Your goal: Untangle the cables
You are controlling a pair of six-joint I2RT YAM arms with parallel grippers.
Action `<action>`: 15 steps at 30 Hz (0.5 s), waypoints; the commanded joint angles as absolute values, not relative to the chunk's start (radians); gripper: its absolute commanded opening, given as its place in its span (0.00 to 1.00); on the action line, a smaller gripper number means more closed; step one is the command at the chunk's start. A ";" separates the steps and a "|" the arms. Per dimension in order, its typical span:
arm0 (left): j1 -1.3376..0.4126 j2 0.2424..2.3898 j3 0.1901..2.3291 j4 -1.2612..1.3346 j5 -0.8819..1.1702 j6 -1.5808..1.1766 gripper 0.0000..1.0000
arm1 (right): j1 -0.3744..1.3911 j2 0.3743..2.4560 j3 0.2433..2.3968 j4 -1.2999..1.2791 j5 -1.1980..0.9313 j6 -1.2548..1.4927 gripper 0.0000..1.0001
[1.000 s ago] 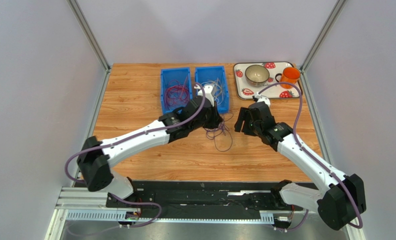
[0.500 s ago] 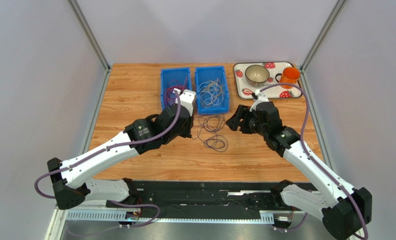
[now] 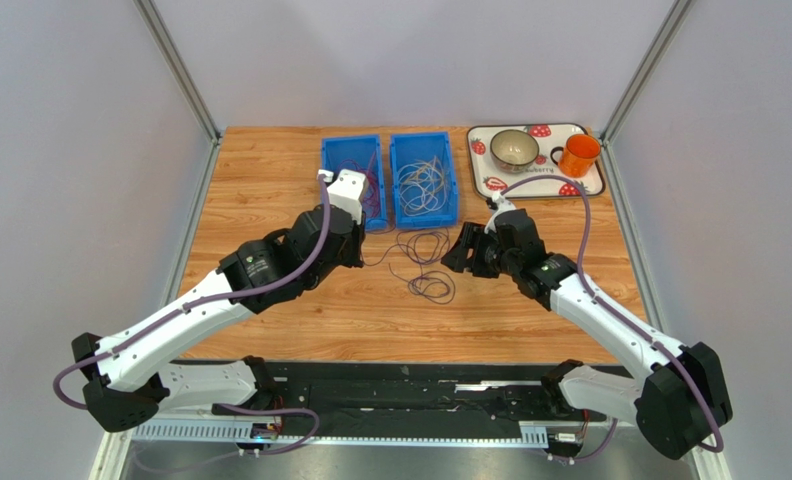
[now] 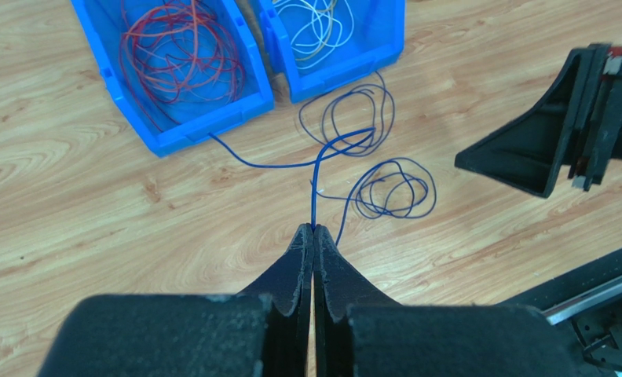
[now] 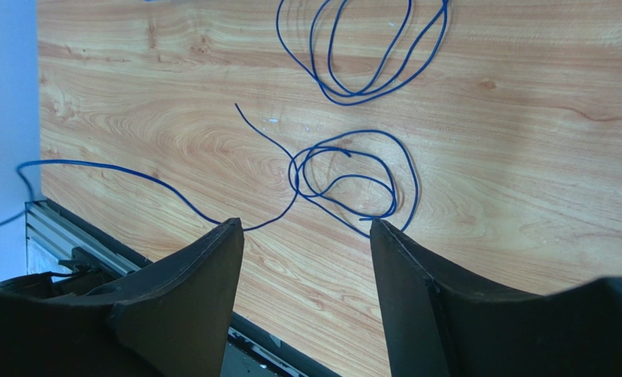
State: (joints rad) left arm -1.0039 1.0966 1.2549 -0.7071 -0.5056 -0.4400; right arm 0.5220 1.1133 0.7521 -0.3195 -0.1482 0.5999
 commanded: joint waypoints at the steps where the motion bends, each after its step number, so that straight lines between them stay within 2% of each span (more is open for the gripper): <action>1: -0.971 1.057 1.333 -0.696 -0.522 -0.394 0.00 | 0.549 1.149 0.741 -0.261 -0.150 0.614 0.63; 15: -0.927 1.072 1.546 -0.690 -0.499 -0.367 0.00 | 0.612 1.242 0.701 -0.175 -0.167 0.586 0.63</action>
